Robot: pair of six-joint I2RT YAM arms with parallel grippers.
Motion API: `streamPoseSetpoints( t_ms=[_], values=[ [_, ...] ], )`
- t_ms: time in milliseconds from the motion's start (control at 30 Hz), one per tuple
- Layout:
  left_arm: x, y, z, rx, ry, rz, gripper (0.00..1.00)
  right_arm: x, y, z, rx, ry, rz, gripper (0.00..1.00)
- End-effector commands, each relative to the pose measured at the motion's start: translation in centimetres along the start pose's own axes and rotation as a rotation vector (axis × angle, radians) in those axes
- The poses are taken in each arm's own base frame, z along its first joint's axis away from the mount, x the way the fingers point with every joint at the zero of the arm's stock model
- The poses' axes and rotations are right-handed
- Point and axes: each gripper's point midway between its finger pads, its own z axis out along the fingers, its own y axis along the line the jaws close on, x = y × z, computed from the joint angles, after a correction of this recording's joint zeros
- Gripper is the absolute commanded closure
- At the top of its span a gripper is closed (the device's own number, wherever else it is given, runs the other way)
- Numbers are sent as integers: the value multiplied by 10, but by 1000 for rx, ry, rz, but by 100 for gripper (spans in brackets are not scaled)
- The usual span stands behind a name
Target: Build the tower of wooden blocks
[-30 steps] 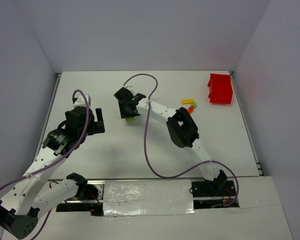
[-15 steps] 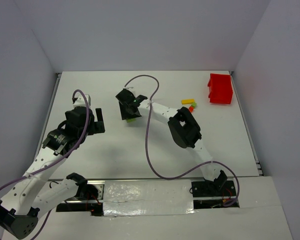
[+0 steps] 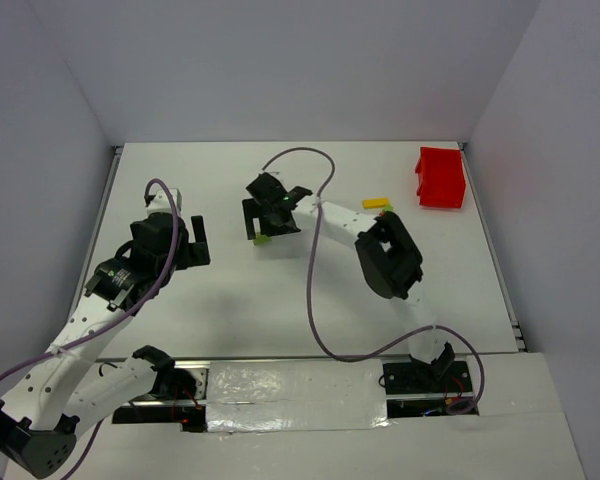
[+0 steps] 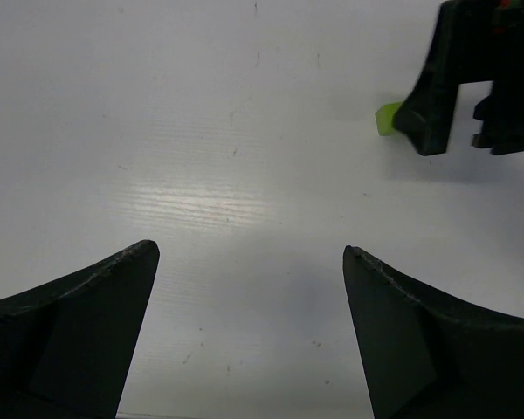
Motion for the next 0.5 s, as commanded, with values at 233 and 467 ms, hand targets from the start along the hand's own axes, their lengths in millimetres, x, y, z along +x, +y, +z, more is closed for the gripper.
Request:
streamPoseSetpoints(
  t_ms=[233,467],
  values=[
    [-10,1,-3,12,-52,-16,1,-76,-237,-146,176,-352,367,0],
    [-7,0,0,14,-35,-10,0,-61,-347,-130,375,-249,465,34]
  ],
)
